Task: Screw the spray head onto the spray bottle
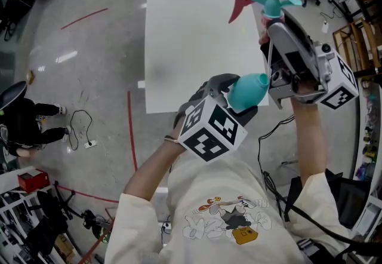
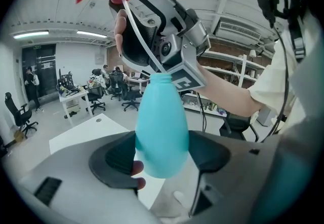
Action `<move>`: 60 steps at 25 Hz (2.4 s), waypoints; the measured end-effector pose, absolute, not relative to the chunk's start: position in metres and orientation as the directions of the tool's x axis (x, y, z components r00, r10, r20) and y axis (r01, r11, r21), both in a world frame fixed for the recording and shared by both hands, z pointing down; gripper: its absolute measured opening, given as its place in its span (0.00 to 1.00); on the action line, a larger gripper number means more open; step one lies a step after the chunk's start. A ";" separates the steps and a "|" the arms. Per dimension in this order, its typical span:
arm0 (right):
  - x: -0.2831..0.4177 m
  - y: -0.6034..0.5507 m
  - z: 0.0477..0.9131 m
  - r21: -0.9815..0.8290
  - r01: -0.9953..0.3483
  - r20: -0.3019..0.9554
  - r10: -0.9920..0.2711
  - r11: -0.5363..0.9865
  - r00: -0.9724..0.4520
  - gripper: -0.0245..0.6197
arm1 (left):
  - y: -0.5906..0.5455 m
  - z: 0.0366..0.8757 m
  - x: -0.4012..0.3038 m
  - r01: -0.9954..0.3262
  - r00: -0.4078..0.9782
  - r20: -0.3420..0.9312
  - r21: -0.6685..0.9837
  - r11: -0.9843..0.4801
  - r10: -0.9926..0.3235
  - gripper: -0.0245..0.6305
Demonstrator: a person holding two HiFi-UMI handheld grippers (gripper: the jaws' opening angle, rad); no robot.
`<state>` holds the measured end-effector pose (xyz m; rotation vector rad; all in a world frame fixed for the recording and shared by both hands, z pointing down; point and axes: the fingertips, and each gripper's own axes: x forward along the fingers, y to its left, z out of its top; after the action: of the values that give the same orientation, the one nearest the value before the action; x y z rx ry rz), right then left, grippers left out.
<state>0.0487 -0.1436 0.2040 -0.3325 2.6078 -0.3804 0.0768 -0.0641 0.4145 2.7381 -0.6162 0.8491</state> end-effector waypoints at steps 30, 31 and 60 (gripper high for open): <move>0.048 -0.110 0.198 -0.087 -0.338 -0.313 -0.348 0.937 -0.884 0.25 | -0.084 0.358 0.060 -0.558 0.777 0.377 0.044 -0.829 -0.503 0.53; 0.047 -0.110 0.198 -0.064 -0.362 -0.299 -0.364 0.930 -0.882 0.25 | -0.086 0.353 0.057 -0.577 0.763 0.365 0.013 -0.817 -0.534 0.53; 0.026 -0.139 0.323 0.103 -0.651 0.031 -0.657 0.752 -0.753 0.25 | -0.136 0.409 0.023 -0.765 0.561 0.288 -0.179 -0.619 -0.776 0.53</move>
<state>0.0260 -0.1387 0.3234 -1.1218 3.0008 0.1384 0.0226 -0.1363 0.4092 2.8046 -1.3850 0.5437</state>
